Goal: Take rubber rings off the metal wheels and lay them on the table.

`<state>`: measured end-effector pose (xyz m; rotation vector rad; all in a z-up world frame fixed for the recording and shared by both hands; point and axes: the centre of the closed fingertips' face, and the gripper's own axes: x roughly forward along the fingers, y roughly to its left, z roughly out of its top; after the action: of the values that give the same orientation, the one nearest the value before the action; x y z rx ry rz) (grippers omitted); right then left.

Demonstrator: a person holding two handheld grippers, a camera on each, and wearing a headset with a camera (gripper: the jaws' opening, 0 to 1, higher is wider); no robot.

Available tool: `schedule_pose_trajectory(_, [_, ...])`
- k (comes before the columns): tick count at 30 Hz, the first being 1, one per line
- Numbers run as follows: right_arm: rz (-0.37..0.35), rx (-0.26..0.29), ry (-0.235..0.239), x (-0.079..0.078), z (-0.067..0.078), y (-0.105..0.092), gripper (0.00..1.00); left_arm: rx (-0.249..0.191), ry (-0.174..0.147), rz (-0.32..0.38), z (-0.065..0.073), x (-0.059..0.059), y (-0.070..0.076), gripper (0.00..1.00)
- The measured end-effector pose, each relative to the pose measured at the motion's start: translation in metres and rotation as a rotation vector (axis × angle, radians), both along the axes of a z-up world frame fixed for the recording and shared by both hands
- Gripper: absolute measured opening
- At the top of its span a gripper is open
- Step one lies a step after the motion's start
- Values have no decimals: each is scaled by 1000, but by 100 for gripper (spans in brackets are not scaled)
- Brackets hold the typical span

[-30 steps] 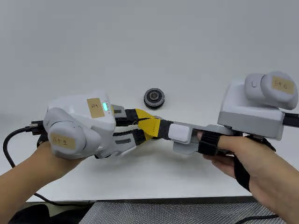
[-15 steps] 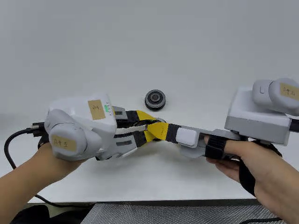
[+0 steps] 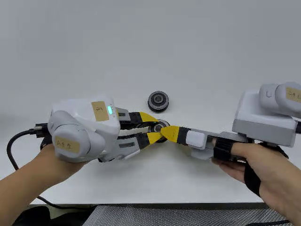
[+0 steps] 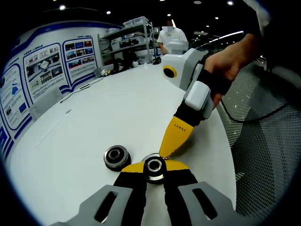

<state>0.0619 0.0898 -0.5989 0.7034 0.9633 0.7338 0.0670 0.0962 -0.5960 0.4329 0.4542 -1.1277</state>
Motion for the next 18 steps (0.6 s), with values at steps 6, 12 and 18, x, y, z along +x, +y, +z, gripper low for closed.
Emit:
schedule_pose_trajectory(6, [-9, 6, 11, 4, -1, -2, 14, 0, 0, -4, 0, 0, 0, 12])
schedule_pose_trajectory(12, [13, -13, 8, 5, -6, -4, 8, -1, -1, -6, 0, 0, 0, 12])
schedule_pose_trajectory(18, [11, -1, 21, 4, -6, -7, 4, -3, 0, -7, 0, 0, -1, 12])
